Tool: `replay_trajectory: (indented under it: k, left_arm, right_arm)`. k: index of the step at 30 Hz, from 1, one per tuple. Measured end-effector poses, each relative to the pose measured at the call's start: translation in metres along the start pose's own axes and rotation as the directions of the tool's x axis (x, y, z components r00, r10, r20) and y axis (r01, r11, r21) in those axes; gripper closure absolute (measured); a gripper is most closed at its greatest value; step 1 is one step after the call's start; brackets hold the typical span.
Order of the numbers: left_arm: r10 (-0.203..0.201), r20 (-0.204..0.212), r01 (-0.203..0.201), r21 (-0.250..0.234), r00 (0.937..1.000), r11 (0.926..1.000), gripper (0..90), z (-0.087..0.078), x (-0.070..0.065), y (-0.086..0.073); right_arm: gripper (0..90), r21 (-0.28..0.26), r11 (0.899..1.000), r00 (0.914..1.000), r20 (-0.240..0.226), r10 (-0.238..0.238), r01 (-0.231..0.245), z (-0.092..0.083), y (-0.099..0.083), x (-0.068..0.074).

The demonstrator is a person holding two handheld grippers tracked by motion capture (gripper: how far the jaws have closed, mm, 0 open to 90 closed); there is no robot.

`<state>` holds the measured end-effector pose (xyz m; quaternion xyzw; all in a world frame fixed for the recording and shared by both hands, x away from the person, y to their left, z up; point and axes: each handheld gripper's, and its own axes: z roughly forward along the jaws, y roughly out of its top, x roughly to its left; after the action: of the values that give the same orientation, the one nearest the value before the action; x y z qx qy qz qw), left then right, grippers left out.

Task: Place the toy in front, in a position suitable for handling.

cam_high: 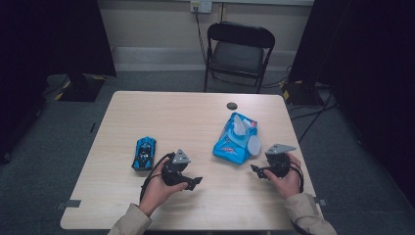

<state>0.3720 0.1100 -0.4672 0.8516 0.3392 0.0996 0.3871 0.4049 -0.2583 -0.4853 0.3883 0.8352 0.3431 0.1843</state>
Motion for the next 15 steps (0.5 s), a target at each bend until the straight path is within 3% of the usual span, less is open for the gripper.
replay_trajectory:
  k: [3,7,15]
  left_arm:
    - [-0.009,-0.009,0.009,0.002,0.9999,1.0000,19.2,-0.003,0.001,-0.002]
    - [-0.006,-0.022,0.006,0.012,0.9997,0.9999,19.2,-0.008,0.003,-0.004]
    - [-0.032,-0.056,0.033,0.015,0.9979,0.9993,19.2,-0.020,0.016,-0.013]
  right_arm:
    - [17.0,0.014,1.000,0.9994,-0.033,0.009,-0.008,-0.006,-0.011,0.010]
    - [16.4,0.026,1.000,0.9980,-0.062,-0.016,0.018,-0.012,-0.019,0.023]
    - [15.1,0.039,0.999,0.9964,-0.081,-0.026,0.029,-0.010,-0.027,0.030]
